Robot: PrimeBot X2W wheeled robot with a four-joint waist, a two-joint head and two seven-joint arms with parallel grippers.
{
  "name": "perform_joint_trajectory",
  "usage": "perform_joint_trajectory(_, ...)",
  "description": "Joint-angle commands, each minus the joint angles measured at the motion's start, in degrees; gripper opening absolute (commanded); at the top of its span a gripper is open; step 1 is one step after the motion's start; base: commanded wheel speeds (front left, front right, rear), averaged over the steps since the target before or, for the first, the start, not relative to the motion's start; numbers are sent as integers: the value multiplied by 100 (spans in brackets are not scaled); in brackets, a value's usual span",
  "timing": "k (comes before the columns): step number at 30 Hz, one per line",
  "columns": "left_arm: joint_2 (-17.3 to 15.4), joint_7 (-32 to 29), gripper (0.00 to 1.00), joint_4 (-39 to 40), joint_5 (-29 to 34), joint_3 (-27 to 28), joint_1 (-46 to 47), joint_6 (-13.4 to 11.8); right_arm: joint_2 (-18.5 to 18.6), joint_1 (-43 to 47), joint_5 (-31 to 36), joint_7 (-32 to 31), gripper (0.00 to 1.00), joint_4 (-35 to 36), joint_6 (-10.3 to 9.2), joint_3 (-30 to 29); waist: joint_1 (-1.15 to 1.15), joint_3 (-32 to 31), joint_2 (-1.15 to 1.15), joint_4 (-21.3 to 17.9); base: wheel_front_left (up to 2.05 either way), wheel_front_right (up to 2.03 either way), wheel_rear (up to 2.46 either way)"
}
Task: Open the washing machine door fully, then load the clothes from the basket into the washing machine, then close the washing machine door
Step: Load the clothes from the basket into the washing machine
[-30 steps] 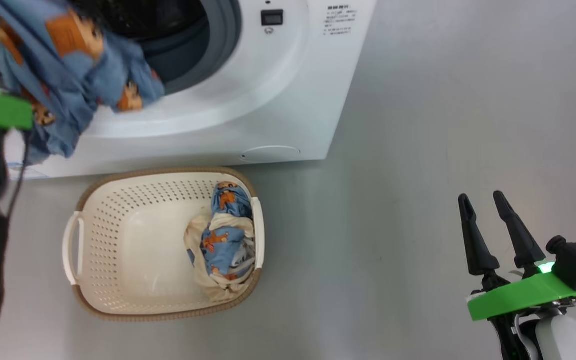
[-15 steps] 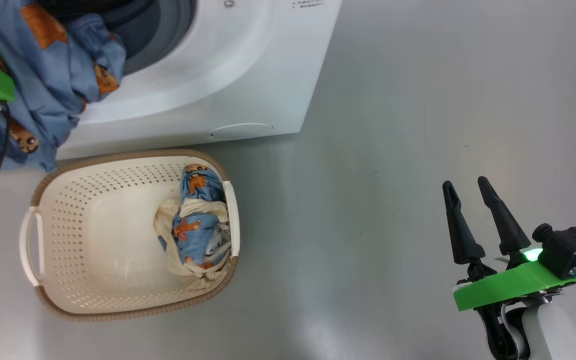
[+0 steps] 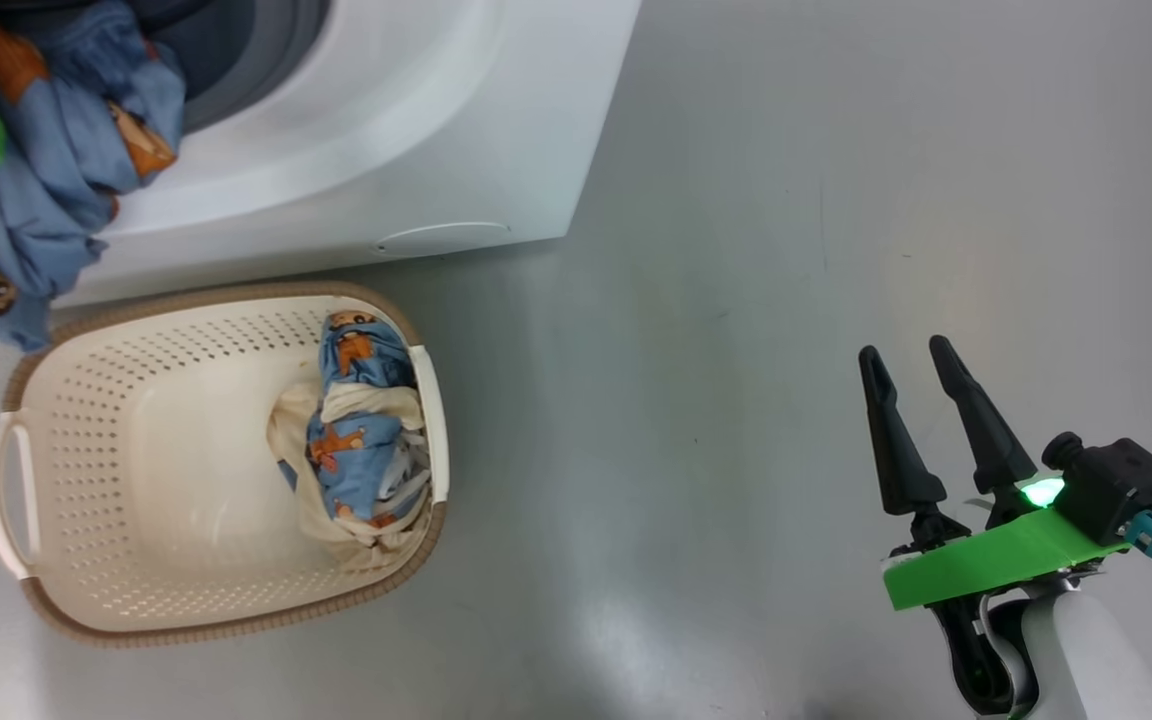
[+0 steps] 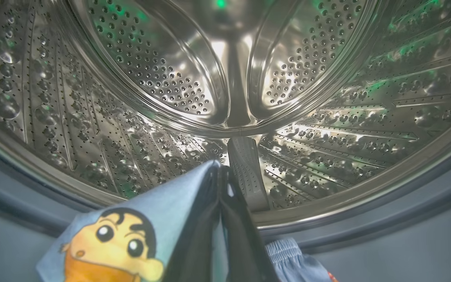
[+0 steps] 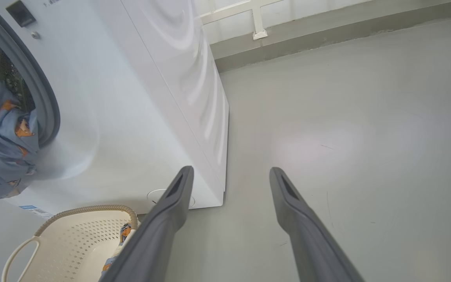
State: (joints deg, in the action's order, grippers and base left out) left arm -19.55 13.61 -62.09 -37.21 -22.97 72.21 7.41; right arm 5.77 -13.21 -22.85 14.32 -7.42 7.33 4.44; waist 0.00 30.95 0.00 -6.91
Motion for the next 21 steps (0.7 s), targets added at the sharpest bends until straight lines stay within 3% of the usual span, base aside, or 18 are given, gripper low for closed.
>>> perform_joint_trajectory(1, -375, 10, 0, 15, -40, -8, 237, 8, -13, -57, 81, 68, 100, 138, 16, 140, 0, 59, 0, -58, 0, 0, 0)
perform_joint_trajectory(6, -543, 124, 0, 19, -95, -8, 628, 8, -56, -95, 81, 68, 100, 144, 16, 164, 0, 150, 0, -130, 0, 0, 0)
perform_joint_trajectory(11, -724, 136, 0, 1039, 334, 631, 782, -73, -89, -175, 86, 68, 100, 189, 16, 142, 0, 296, 0, -159, 0, 0, 0)
perform_joint_trajectory(15, -588, 138, 0, 1583, 731, 1236, 507, -106, -110, -209, 98, 68, 100, 199, 16, 122, 0, 343, 0, -161, 0, 0, 0)
perform_joint_trajectory(18, -519, 138, 0, 1532, 950, 1273, 364, -73, -118, -213, 100, 68, 100, 193, 16, 119, 0, 340, 0, -159, 0, 0, 0)
perform_joint_trajectory(19, -389, 138, 57, 1218, 1059, 1305, 240, -33, -128, -209, 105, 68, 100, 182, 16, 122, 0, 327, 0, -144, 0, 0, 0)
perform_joint_trajectory(20, -301, 138, 100, 925, 1090, 1314, 232, -10, -130, -205, 106, 68, 100, 174, 16, 130, 0, 318, 0, -126, 0, 0, 0)
perform_joint_trajectory(21, -281, 138, 100, 847, 1094, 1309, 243, -5, -129, -206, 107, 68, 100, 173, 16, 129, 0, 315, 0, -120, 0, 0, 0)
